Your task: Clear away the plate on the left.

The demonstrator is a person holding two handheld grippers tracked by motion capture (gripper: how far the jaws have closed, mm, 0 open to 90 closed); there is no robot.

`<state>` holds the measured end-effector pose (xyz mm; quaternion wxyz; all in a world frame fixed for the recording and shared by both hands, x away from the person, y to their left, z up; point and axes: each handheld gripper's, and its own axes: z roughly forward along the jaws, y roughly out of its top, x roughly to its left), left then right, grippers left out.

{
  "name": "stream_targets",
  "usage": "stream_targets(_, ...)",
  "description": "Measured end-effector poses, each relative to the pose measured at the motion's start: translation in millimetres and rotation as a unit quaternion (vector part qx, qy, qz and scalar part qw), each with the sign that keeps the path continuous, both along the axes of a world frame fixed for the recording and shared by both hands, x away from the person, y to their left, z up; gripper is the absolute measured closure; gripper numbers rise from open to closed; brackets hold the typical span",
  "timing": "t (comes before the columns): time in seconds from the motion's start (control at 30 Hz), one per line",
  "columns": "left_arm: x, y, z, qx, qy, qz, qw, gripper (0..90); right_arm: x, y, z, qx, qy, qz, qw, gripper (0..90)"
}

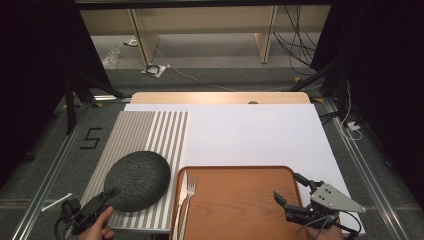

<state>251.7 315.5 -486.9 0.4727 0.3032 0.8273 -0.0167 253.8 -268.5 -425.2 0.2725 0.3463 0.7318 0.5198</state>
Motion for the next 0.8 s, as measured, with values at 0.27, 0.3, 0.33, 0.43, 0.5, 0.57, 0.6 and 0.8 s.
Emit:
stream_targets(0.27,-7.5,-11.2,-10.3,-0.084,-0.005,0.03,0.996,18.3,0.1,0.1,-0.1,0.0,0.0,0.0,1.0,18.3)
stream_targets(0.3,-8.6,-12.8,-10.3,-0.081,-0.003,0.037,0.996,19.4,0.1,0.1,-0.1,0.0,0.0,0.0,1.0,18.3)
stream_targets(0.33,-8.8,-14.0,-9.9,-0.082,-0.002,0.035,0.996,20.2,0.1,0.0,0.0,0.0,0.0,0.0,1.0,18.3)
stream_targets(0.43,-9.2,-17.5,-10.6,-0.089,-0.007,0.039,0.9952,22.0,0.3,0.2,-0.2,0.0,0.0,0.0,1.0,18.3)
stream_targets(0.5,-9.5,-19.3,-11.9,-0.091,-0.007,0.039,0.995,23.3,0.3,0.5,-0.2,-0.001,0.0,0.0,1.0,18.3)
stream_targets(0.57,-8.8,-20.6,-12.9,-0.099,-0.008,0.045,0.994,25.7,0.3,0.6,-0.1,-0.001,0.0,0.001,1.0,18.3)
stream_targets(0.6,-9.1,-20.6,-13.7,-0.099,-0.005,0.043,0.9941,26.8,0.3,0.6,-0.1,-0.001,-0.001,0.001,1.0,18.3)
stream_targets(0.8,-9.0,-24.1,-17.8,-0.116,-0.01,0.057,0.9916,33.7,0.6,0.9,-0.2,-0.001,0.0,0.001,1.0,18.3)
